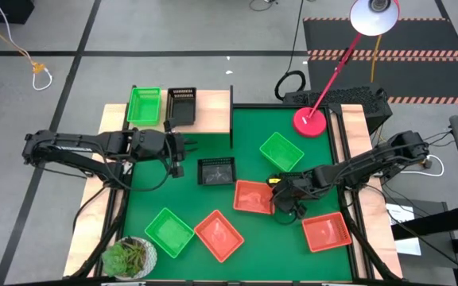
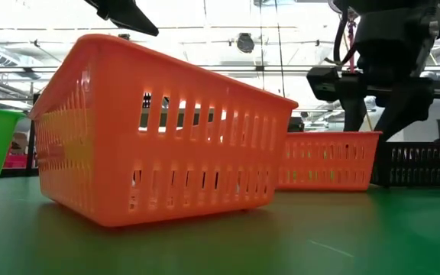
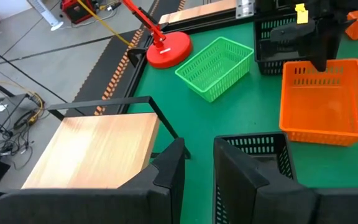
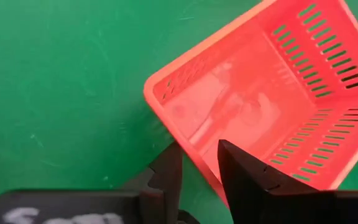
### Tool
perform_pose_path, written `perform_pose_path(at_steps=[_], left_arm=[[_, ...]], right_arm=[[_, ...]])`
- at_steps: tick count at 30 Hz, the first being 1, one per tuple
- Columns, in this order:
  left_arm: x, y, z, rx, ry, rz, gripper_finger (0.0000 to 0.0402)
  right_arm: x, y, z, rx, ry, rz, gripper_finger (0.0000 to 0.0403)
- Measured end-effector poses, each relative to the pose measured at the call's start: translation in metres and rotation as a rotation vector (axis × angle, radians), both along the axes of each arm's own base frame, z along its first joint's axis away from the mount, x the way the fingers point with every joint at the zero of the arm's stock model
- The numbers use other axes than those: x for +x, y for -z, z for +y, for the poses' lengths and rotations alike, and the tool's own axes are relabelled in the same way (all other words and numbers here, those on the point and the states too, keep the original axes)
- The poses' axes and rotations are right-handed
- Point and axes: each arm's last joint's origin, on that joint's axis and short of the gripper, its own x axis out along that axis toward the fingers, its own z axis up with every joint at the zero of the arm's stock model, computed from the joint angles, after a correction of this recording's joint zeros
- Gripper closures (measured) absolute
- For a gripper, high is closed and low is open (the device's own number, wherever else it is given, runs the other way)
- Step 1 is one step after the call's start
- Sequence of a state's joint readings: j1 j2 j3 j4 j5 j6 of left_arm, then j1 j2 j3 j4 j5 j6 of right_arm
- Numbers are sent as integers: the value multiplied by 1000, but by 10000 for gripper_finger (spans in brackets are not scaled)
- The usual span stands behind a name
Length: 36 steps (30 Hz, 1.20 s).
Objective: Stack baskets on shelf by color
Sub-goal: Put the middle orange basket on the shelf
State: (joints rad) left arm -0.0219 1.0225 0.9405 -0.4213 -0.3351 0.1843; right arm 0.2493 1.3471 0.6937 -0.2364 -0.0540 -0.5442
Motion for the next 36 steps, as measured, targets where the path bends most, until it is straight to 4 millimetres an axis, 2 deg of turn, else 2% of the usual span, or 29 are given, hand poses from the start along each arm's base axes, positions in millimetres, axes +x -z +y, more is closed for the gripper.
perform_pose_path(at_steps=[9,14,21,25,30,34,36], left_arm=[[0,0,0,-3,-1,-1,314],[0,0,0,-2,-1,-1,314],[0,-1,0,4,-4,-10,314],[-10,-7,-2,16,-10,-37,314],[-33,-23,-7,26,-35,-127,314],[-49,-30,-9,-2,-49,-168,314],[-53,-29,-10,-14,-52,-153,314]], right_arm=[[3,4,8,-1,-34,-12,389],[3,-8,16,-1,-83,-113,388],[13,-57,20,95,63,-280,393],[27,-93,22,166,195,-396,397],[54,-141,12,126,465,-560,393],[80,-175,0,71,528,-640,393],[96,-190,-13,92,598,-678,393]])
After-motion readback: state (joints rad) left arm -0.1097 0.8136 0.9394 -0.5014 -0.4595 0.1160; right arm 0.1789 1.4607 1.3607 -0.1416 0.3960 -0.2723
